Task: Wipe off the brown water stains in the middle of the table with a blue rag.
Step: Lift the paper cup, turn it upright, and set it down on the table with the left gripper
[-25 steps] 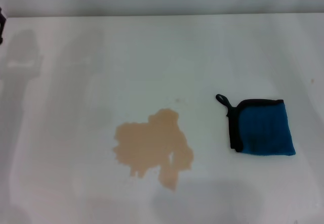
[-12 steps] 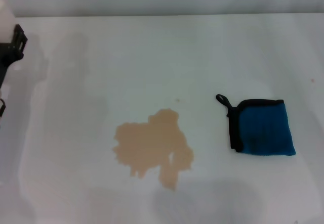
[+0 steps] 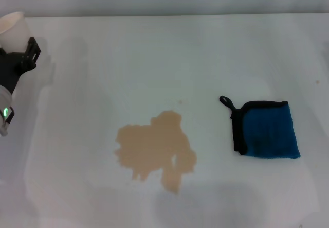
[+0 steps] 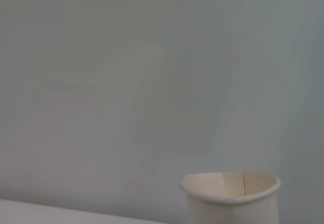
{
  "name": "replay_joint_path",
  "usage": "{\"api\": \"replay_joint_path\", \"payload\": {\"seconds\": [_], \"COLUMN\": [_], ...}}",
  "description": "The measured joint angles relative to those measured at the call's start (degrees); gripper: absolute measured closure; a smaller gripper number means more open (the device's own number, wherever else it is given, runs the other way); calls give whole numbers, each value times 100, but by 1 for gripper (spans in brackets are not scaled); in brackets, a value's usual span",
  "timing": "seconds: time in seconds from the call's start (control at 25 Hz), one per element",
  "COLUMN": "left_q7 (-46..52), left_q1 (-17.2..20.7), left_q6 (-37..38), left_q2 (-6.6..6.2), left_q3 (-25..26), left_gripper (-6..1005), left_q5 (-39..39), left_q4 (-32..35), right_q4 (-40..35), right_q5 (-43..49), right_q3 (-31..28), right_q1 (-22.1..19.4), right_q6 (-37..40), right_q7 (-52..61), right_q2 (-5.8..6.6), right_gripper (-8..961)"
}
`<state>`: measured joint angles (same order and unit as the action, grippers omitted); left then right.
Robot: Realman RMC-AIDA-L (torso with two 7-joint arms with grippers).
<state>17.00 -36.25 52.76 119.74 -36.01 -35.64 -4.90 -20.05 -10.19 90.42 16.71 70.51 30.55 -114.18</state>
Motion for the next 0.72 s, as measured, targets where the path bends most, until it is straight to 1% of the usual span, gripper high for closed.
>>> {"api": "replay_joint_path", "payload": {"seconds": [0.08,0.2,0.32,0.72], "left_q7": [-136,-191,-203,-200], "left_q1": [-45,-79,-103,-67], "left_q6": [-36,-38,-42,-126], "left_q2": [-1,-2,-2,11], "left_q3": [-1,-3,-3,32], "left_gripper": [343,342,341,339], "left_q5": [-100,-536,-721,-734], "left_q4": [-2,-10,-48,-233], "right_q4": [16,46,51,50], "right_q5": [0,0,-1,-38], "right_q3": [0,0,-1,-56], "right_q1": [53,113,120,123], "right_q6": [-70,-117,-139,-144], "right_q7": [-4,-12,-21,-23], "right_q2": [0,4,9,35], "right_gripper": [228,228,228,228]}}
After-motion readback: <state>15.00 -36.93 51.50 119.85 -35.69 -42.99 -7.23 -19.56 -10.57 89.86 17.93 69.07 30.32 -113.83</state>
